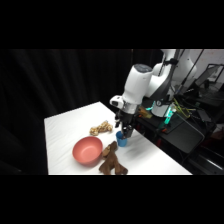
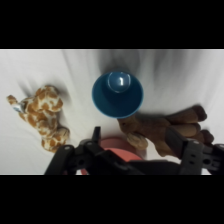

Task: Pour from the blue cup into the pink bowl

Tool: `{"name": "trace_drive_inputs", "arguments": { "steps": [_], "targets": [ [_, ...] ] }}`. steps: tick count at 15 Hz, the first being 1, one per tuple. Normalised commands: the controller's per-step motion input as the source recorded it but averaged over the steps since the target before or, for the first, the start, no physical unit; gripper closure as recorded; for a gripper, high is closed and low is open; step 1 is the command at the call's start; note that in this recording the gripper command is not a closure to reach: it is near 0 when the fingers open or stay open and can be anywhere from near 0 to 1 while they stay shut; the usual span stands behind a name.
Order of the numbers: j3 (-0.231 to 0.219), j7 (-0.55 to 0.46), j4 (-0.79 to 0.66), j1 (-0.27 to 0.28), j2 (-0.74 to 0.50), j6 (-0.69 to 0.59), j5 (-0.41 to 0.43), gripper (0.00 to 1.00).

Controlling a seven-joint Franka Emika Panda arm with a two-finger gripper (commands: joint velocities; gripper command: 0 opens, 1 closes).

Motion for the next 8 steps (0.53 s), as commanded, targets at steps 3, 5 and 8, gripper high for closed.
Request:
{"name": "trace_drive_inputs", "arguments": {
  "steps": [3,5,8],
  "targets": [
    [0.495,-0.75,0.06,-0.415,-0.71,-0.83,0.577,0.00],
    [0.375,-0.58,0.29,-0.334,-0.48,-0.85,0.462,0.00],
    [0.282,-0.39,0.32,-0.288,-0.25,-0.58,0.227,0.00]
  ]
}}
